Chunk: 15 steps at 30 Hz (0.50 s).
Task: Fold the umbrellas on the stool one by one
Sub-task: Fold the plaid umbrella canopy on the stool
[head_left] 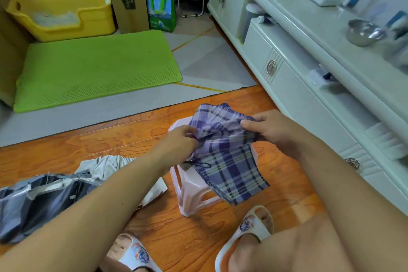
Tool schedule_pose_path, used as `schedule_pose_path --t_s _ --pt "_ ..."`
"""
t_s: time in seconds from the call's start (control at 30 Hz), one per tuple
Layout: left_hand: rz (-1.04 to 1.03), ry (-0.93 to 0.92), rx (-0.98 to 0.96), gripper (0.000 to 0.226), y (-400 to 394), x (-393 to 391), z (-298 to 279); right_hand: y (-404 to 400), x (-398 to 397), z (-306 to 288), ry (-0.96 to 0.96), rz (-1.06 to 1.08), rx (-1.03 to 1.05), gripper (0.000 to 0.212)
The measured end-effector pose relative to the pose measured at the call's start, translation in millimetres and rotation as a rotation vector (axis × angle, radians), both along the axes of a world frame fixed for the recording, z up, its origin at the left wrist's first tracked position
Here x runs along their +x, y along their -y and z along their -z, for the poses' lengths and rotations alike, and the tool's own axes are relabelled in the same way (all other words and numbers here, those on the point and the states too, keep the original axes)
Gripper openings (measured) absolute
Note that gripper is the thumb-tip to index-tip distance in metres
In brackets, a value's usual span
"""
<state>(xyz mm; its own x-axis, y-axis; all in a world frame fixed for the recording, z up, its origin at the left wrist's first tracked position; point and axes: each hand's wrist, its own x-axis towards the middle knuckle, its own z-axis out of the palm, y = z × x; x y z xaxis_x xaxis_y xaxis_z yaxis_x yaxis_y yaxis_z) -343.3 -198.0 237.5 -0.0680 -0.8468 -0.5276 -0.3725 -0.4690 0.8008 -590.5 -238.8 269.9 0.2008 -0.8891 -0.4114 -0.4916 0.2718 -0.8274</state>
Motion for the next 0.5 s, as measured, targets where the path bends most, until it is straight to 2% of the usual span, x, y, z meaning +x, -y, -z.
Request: schedule_pose_path --t_s 0.1,0.17,0.23,0.3,0.5 --pt "-0.040 -0.090 -0.042 0.051 2 0 -1 -12 -8 -3 0.035 0.035 -0.018 0.016" --pt "-0.076 -0.110 -0.043 0.046 1 -3 0 -16 -9 -3 0.070 0.111 -0.051 0.015" --pt "-0.069 0.022 -0.059 0.032 -3 -6 0 -15 -5 -1 0.090 0.158 -0.064 0.013" --pt "-0.033 0.171 -0.046 0.032 -6 -9 2 -13 2 0 0.118 0.204 -0.080 0.014" --pt "-0.110 0.108 0.042 0.052 -2 -11 8 -5 19 -4 0.181 0.195 -0.109 0.028"
